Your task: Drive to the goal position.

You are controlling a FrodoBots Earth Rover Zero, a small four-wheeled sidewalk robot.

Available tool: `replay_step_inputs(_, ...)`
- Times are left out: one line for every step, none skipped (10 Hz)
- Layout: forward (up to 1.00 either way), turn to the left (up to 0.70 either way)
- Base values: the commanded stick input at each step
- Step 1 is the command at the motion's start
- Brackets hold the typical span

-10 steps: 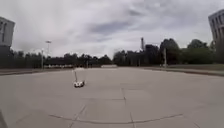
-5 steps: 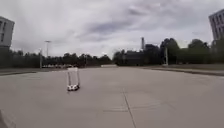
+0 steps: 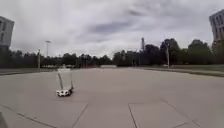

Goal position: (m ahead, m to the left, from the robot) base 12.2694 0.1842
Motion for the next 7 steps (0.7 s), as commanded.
replay_step_inputs(1.0, 0.0)
replay_step_inputs(1.0, 0.0)
replay_step_inputs(1.0, 0.0)
replay_step_inputs(1.0, 0.0)
replay_step_inputs(1.0, 0.0)
replay_step_inputs(1.0, 0.0)
replay_step_inputs(1.0, 0.0)
